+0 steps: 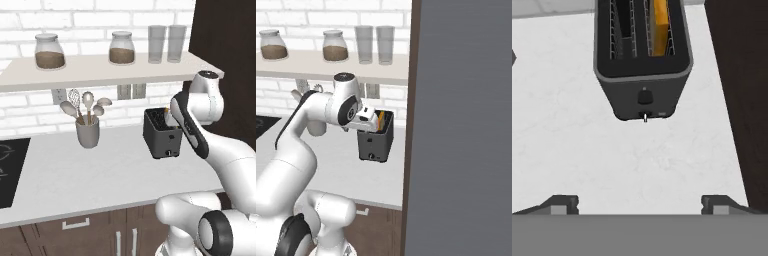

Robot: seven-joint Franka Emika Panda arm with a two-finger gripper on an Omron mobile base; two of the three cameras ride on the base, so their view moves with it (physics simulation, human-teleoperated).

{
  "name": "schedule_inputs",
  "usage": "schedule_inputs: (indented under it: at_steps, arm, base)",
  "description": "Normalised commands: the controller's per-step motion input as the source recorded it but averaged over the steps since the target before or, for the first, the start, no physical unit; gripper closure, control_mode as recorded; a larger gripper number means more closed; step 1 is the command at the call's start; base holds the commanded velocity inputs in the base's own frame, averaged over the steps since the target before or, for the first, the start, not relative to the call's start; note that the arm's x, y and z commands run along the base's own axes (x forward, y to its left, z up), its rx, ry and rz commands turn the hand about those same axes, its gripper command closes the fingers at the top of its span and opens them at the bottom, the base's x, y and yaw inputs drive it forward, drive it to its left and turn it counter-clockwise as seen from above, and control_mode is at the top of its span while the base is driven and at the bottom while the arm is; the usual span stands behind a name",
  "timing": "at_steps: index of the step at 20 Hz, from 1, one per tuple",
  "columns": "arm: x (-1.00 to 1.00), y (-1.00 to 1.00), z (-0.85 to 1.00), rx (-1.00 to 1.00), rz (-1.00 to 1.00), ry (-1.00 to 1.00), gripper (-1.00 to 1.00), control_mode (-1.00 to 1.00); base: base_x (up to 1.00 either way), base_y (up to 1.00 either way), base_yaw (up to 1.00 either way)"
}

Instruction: Start the toaster. Once the lever pops up, take the bread to the plate on the dining counter.

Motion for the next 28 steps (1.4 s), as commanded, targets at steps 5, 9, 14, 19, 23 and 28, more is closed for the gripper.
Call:
schedule_inputs:
  at_steps: [5,9,14,19,23,28]
  arm:
    - [0.16,-0.19,-0.55,0.00,-0.05,-0.03,-1.00,-1.00]
    - [0.38,0.00,-0.45,0.00,-0.02,-0.14,1.00,-1.00]
    - [0.54,0.00,-0.14,0.00,0.00,-0.07,1.00,-1.00]
    - [0.56,0.00,-0.04,0.00,0.00,0.00,1.00,-1.00]
    - [0.61,0.00,-0.15,0.00,0.00,0.00,1.00,-1.00]
    - [0.37,0.00,-0.31,0.00,0.00,0.00,1.00,-1.00]
  base:
    - [0.00,0.00,0.00]
    - [0.00,0.00,0.00]
    - [0.00,0.00,0.00]
    - [0.00,0.00,0.00]
    - [0.00,0.00,0.00]
    - [0.00,0.00,0.00]
